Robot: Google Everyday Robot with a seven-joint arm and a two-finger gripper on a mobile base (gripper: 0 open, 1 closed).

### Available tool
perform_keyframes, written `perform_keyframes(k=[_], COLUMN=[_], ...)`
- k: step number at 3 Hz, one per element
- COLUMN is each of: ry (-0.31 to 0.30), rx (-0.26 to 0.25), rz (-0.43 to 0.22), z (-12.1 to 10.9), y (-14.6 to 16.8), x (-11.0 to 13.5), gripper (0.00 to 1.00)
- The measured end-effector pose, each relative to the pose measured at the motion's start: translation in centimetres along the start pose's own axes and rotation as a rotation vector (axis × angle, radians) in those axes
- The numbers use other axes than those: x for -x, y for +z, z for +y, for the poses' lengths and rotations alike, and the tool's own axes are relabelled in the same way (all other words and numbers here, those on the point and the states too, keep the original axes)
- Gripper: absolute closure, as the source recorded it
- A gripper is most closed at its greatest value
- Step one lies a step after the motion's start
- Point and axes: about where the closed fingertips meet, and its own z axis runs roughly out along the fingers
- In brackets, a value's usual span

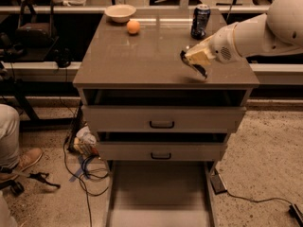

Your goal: Place rxbar blueberry into bottom drawer

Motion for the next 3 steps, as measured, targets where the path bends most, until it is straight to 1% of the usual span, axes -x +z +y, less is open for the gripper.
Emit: perform_keyframes(k=[1,2,3], ry=[0.067,0.067,0.108], rx=[-0.022,-0.022,0.030], rz=[0.044,0.045,0.106], z=[3.9,3.9,6.6], y=[-2.4,-2.4,-1.7], x=[-2.3,-2.3,-6.5], gripper=[1.00,1.00,1.00])
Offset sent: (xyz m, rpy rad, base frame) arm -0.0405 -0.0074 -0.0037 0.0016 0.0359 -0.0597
